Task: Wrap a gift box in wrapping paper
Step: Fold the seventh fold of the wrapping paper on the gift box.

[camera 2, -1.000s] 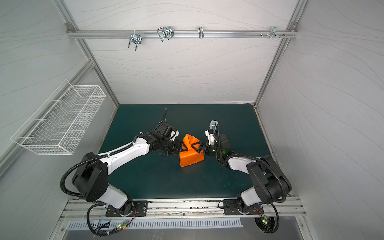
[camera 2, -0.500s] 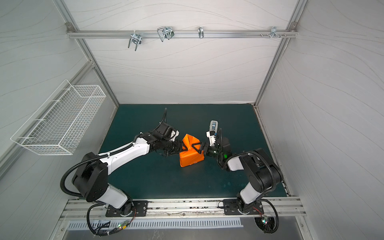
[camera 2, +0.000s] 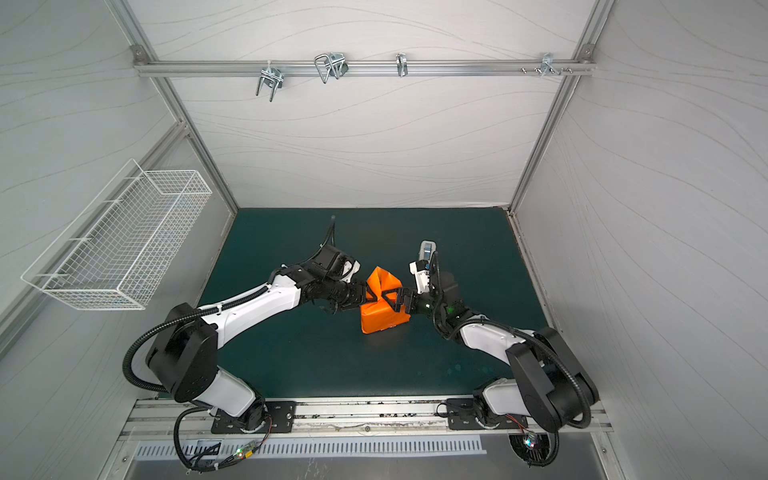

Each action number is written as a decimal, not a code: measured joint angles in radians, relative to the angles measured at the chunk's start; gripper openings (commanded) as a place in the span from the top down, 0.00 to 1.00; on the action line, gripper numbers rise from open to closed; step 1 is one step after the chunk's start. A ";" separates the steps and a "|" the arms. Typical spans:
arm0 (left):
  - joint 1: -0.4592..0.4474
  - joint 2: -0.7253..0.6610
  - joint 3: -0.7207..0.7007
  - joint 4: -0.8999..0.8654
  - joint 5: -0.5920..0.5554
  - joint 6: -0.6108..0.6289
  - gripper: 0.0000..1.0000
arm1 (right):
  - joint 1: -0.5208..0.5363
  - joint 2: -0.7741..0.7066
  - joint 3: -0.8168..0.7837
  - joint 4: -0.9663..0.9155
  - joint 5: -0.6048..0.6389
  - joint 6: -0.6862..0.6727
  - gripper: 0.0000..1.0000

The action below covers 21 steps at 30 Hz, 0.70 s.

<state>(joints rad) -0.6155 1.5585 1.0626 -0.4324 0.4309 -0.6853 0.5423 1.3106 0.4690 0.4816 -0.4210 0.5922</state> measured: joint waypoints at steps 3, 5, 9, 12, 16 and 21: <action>-0.002 0.003 0.000 0.009 0.000 0.000 0.37 | 0.003 -0.008 0.010 -0.037 0.014 -0.025 0.01; -0.002 0.005 0.000 0.013 0.000 0.000 0.37 | 0.004 -0.008 0.011 -0.047 0.018 -0.032 0.01; -0.002 0.006 0.000 0.014 0.000 0.000 0.37 | 0.006 -0.008 0.022 -0.066 0.021 -0.040 0.01; -0.002 0.006 0.000 0.014 0.000 0.000 0.37 | 0.012 -0.007 0.044 -0.108 0.034 -0.047 0.01; -0.002 0.006 0.000 0.015 0.000 0.000 0.37 | 0.027 0.004 0.080 -0.164 0.065 -0.066 0.02; -0.002 0.006 0.000 0.015 -0.001 0.000 0.37 | 0.032 0.017 0.076 -0.161 0.084 -0.067 0.07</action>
<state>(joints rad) -0.6178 1.5642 1.0630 -0.4175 0.4301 -0.6849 0.5747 1.3277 0.5453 0.3210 -0.3367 0.5251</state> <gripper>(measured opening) 0.633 0.939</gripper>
